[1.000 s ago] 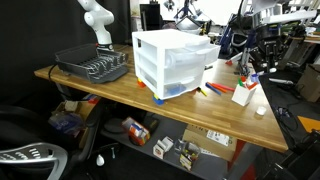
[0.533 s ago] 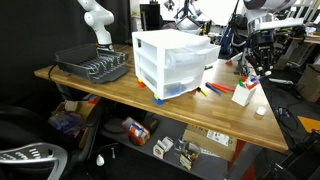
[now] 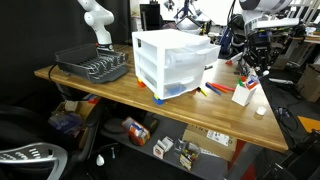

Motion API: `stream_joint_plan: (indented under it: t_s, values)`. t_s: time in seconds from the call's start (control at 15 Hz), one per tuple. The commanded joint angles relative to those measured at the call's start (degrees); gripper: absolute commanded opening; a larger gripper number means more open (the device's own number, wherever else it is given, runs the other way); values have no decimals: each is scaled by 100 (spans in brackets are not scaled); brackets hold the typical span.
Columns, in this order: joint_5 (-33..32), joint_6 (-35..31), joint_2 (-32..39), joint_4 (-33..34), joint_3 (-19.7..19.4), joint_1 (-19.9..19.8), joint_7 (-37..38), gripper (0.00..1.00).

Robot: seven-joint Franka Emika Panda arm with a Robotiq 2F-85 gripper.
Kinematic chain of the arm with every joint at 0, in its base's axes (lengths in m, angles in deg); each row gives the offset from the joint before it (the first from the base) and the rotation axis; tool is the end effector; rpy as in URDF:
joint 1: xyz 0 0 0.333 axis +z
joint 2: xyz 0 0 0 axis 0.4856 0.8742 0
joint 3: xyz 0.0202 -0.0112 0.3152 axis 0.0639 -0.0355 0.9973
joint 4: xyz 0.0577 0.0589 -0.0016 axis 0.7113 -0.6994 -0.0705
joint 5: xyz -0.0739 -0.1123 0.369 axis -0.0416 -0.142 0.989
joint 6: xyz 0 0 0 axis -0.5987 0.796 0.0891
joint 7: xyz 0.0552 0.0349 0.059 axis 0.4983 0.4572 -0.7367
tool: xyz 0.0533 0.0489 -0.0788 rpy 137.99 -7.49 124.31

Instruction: Put the marker inside the stationary holder

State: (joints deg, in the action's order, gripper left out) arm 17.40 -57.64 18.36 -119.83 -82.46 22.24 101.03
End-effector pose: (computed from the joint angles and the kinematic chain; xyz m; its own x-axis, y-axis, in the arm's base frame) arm 0.5167 -0.1180 0.2507 0.6173 -0.4550 -0.6418 -0.5163 -0.8498 0.1059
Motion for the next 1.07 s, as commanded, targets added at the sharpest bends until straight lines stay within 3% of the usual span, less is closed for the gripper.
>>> stream_joint_plan:
  t_s: [0.0, 0.8, 0.87, 0.93, 1.0]
  values:
    - [299, 333, 461, 427, 32, -156, -257, 4]
    - [466, 865, 1400, 1345, -31, -415, -117, 4]
    - [481, 888, 1455, 1409, -30, -419, -110, 29]
    - [497, 889, 1495, 1463, -33, -420, -95, 43]
    - [524, 889, 1505, 1492, -35, -426, -90, 48]
